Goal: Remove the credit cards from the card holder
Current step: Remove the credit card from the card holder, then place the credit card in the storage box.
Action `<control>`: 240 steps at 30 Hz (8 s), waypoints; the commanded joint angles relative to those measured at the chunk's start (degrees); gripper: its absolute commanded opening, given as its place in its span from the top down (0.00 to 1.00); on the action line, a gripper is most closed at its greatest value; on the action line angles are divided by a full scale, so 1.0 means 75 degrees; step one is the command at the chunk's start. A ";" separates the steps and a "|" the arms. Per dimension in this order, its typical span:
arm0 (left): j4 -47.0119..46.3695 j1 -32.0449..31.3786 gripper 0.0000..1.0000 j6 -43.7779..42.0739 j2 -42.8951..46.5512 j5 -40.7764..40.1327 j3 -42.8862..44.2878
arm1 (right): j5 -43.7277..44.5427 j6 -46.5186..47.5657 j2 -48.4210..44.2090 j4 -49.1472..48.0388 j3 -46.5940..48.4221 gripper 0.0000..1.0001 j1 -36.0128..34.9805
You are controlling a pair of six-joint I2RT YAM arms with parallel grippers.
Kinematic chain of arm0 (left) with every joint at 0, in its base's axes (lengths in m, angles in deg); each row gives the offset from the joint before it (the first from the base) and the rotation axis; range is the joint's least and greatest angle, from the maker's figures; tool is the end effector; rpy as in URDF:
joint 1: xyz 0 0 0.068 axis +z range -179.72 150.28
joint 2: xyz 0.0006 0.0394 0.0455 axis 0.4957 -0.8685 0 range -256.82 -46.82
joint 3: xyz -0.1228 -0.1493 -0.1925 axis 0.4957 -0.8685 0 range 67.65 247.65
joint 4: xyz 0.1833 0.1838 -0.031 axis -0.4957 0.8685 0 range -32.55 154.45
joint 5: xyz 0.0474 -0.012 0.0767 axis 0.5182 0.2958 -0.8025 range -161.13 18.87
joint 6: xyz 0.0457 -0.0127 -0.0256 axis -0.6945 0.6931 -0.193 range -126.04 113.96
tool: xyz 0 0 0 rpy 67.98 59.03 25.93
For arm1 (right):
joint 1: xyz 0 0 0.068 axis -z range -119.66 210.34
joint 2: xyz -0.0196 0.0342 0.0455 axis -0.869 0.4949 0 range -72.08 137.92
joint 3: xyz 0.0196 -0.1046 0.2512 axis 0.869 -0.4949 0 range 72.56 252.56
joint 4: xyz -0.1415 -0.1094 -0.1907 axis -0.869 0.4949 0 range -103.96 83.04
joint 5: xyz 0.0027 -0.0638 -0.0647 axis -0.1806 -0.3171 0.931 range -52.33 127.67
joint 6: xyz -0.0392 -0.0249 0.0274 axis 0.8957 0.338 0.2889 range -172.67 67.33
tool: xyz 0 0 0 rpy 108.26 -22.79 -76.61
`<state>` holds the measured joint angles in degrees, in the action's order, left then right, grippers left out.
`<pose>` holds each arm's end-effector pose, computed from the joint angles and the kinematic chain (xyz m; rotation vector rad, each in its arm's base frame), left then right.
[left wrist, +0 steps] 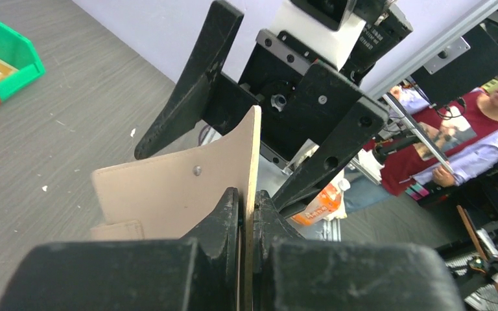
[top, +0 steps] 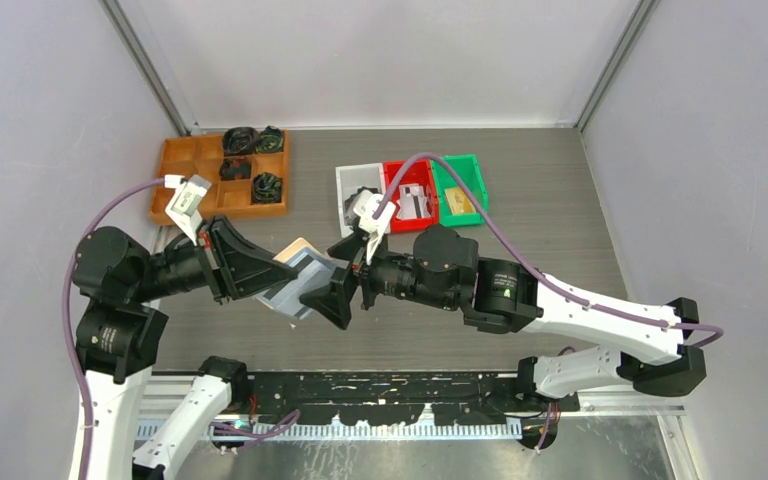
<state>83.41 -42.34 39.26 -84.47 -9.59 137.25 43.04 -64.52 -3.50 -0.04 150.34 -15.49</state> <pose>0.0689 -0.0475 0.4649 0.5156 1.6717 -1.5450 0.0681 0.2561 0.4487 -0.8717 1.5399 1.0679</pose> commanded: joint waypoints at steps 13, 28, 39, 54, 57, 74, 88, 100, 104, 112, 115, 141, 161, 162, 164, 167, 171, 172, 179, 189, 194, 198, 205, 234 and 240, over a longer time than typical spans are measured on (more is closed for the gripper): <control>-0.0489 -0.0053 1.00 0.0695 -0.0149 0.1065 0.0245 | -0.2707 0.0511 0.0296 -0.0278 0.1045 0.55 0.0009; 0.1146 -0.0052 0.72 -0.1334 -0.0179 0.1193 0.0594 | -0.3183 -0.0540 -0.0034 -0.0149 0.0878 0.99 0.0249; 0.5065 -0.0058 0.77 -0.5759 -0.0474 0.0675 0.1349 | -0.3249 -0.0622 0.0838 0.1134 0.2000 0.99 0.0280; 0.4969 -0.0051 1.00 -0.5645 -0.0343 0.0935 0.0874 | -0.4307 -0.1535 0.1130 0.0120 0.2024 0.50 0.0884; 0.3987 -0.0052 1.00 -0.4597 -0.0203 0.1115 0.0695 | -0.5142 -0.2599 0.0555 -0.1288 0.0945 0.34 0.1543; 0.1600 -0.0058 1.00 -0.1905 0.0000 0.1343 0.0068 | -0.5957 -0.3547 -0.0362 -0.2671 -0.0884 0.95 0.1983; 0.2569 -0.0057 0.73 -0.2957 -0.0136 0.1291 0.0036 | -0.6021 -0.2738 0.0754 -0.0439 0.0615 0.99 0.1942; 0.2730 -0.0052 1.00 -0.3227 -0.0293 0.0390 -0.0110 | -0.5136 -0.2443 0.0531 0.0151 0.0842 0.38 0.2440; 0.2572 -0.0056 1.00 -0.2931 -0.0410 -0.0740 -0.0111 | -0.4267 -0.3147 -0.0448 -0.0623 0.0000 0.22 0.3248; 0.1030 -0.0053 1.00 -0.1446 -0.0242 -0.1622 -0.0720 | -0.4791 -0.5562 -0.1317 -0.3212 -0.1731 0.30 0.3713; 0.0407 -0.0057 1.00 -0.0820 -0.0222 -0.1408 -0.0965 | -0.5080 -0.6713 -0.1128 -0.4974 -0.2619 0.38 0.3681; -0.1171 -0.0052 1.00 0.0988 -0.0441 -0.0797 -0.0904 | -0.5203 -0.7560 0.0229 -0.6799 -0.3035 0.52 0.3095; -0.1178 -0.0056 0.83 0.1332 -0.0353 -0.0436 -0.0952 | -0.4830 -0.8094 0.0472 -0.8371 -0.3459 0.96 0.2946; -0.1215 -0.0052 0.81 0.1367 -0.0352 -0.0436 -0.0950 | -0.4845 -0.8056 0.0440 -0.8365 -0.3511 0.96 0.2928; -0.1258 -0.0052 0.80 0.1411 -0.0393 -0.0424 -0.0960 | -0.4863 -0.8017 0.0393 -0.8320 -0.3594 0.96 0.2890; -0.1262 -0.0049 0.86 0.1425 -0.0438 -0.0392 -0.0930 | -0.4893 -0.7999 0.0252 -0.8337 -0.3743 0.96 0.2871; -0.1295 -0.0046 0.94 0.1402 -0.0444 -0.0293 -0.0925 | -0.4901 -0.7866 -0.0066 -0.8228 -0.3915 0.98 0.2879; -0.1312 -0.0042 0.96 0.1393 -0.0441 -0.0254 -0.0925 | -0.4908 -0.7807 -0.0140 -0.8130 -0.3924 0.99 0.2877; -0.1286 -0.0040 0.97 0.1355 -0.0481 -0.0255 -0.0835 | -0.5035 -0.7660 -0.0464 -0.7830 -0.4073 0.99 0.2870; -0.1280 -0.0043 0.97 0.1340 -0.0518 -0.0204 -0.0741 | -0.4994 -0.7525 -0.0649 -0.7606 -0.4169 0.99 0.2863; -0.1250 -0.0043 1.00 0.1225 -0.0529 -0.0233 -0.0690 | -0.5096 -0.7279 -0.0860 -0.7106 -0.4196 0.99 0.2869; -0.1117 -0.0040 1.00 0.0931 -0.0547 -0.0270 -0.0585 | -0.5258 -0.6867 -0.1315 -0.6178 -0.4236 0.99 0.3049; 0.1777 -0.0048 1.00 -0.2743 -0.0728 -0.2116 0.0768 | -0.5897 -0.6123 -0.2079 -0.3739 -0.3934 0.99 0.4468; 0.2528 -0.0040 1.00 -0.3529 -0.0520 -0.0963 0.0866 | -0.3339 -0.0540 0.5706 0.4334 0.3376 0.99 0.7712; 0.2441 -0.0046 1.00 -0.3454 -0.0561 -0.0912 0.0833 | -0.3003 -0.0086 0.6750 0.5011 0.4319 0.99 0.7662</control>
<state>106.03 -42.82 12.03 -88.58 -18.38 143.52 17.62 -69.33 45.43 31.78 177.57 42.38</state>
